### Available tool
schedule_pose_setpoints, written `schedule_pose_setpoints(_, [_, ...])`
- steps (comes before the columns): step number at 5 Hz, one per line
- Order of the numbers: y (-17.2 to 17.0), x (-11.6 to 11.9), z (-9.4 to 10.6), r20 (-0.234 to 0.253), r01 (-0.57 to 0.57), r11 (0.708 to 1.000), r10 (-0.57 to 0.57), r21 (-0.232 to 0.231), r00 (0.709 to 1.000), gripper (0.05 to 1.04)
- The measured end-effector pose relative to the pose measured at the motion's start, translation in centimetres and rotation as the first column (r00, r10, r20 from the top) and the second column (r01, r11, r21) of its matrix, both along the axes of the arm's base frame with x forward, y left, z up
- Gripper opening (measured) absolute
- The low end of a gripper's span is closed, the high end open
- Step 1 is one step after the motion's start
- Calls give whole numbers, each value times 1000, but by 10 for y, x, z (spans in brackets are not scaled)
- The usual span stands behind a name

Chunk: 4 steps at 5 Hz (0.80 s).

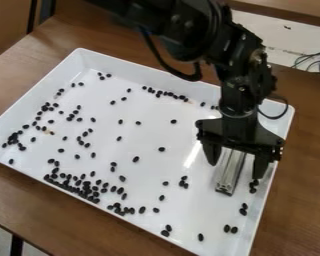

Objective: Sweep into pile

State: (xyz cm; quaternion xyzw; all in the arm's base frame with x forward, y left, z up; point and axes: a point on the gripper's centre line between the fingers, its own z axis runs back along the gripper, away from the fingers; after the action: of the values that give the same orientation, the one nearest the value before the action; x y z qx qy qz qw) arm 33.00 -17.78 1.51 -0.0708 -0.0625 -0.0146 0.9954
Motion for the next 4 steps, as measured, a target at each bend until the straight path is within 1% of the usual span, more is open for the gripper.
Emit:
schedule_pose_setpoints(1, [0, 2, -2, -7, 4, 1000, -4, 6, 1000, 653])
schedule_pose_setpoints(2, [0, 3, -3, -6, 2, 1000, -2, 10, 1000, 370])
schedule_pose_setpoints(3, [1, 7, -3, -3, -4, 1000, 4, 20, 1000, 354])
schedule_pose_setpoints(4, [5, 5, -2, -21, -9, 999, 10, 44, 1000, 354])
